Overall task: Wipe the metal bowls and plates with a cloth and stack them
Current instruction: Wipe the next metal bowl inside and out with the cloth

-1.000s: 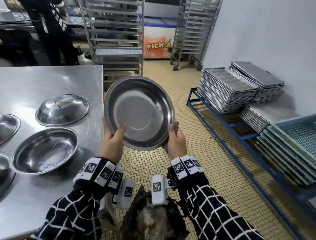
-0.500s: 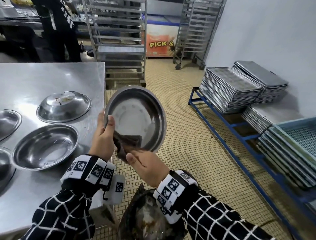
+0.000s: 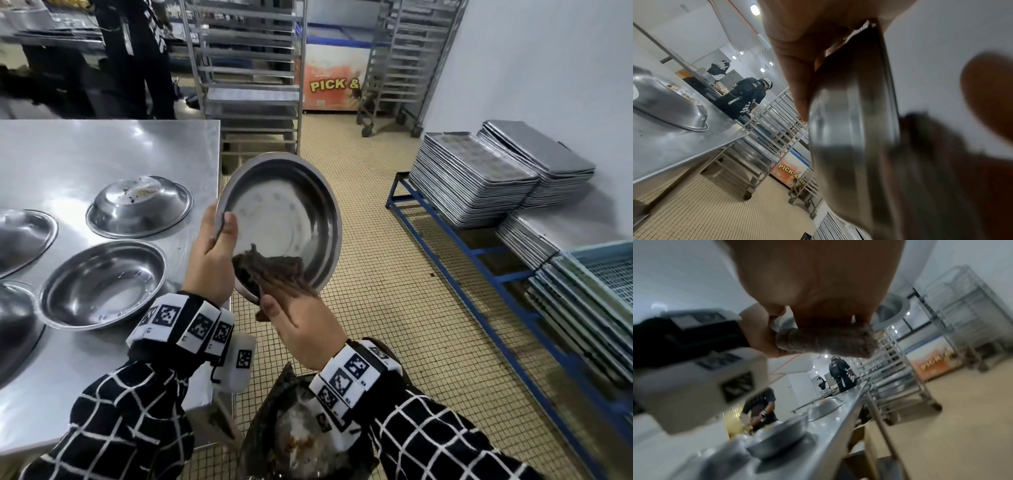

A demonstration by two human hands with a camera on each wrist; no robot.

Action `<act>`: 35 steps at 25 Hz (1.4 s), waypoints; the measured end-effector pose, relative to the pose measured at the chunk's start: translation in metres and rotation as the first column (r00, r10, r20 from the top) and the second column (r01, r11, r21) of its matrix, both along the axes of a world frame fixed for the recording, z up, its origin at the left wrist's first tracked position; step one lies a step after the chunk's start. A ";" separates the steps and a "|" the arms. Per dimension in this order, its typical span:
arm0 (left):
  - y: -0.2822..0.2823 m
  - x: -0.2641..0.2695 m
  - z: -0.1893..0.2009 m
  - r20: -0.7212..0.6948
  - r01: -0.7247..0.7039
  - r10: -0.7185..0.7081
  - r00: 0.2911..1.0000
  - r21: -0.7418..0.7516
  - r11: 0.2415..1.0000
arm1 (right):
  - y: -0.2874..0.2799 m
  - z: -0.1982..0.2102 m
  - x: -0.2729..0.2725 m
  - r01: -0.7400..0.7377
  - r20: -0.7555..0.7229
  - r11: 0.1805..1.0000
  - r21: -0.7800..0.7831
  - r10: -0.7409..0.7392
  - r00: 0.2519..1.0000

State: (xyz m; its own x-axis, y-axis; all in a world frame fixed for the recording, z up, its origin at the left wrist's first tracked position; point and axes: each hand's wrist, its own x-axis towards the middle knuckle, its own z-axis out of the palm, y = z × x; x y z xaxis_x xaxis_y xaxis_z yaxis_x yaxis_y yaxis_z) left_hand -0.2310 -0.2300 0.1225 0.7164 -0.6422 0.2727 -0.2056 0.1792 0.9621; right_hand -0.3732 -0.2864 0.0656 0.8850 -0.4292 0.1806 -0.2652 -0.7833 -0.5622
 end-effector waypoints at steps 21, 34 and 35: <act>0.008 0.017 -0.024 -0.239 0.256 -0.251 0.938 -0.012 0.967 | -0.080 0.024 -0.024 0.466 0.112 0.625 0.627 -0.664 0.739; 0.013 0.007 -0.041 -0.133 -0.101 0.106 0.985 0.042 0.994 | -0.048 0.010 -0.027 0.484 0.145 0.554 0.677 -0.745 0.650; 0.015 0.009 -0.042 -0.128 -0.095 0.099 0.987 0.041 0.995 | -0.040 0.018 -0.028 0.444 0.173 0.634 0.633 -0.675 0.717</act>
State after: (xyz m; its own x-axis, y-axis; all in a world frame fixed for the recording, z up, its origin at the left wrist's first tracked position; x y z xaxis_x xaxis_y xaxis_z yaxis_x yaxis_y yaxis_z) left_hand -0.2222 -0.2149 0.0803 0.8035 -0.5755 0.1526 -0.0938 0.1307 0.9870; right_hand -0.4016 -0.3262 0.0837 0.3474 -0.9376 0.0175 -0.2362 -0.1055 -0.9660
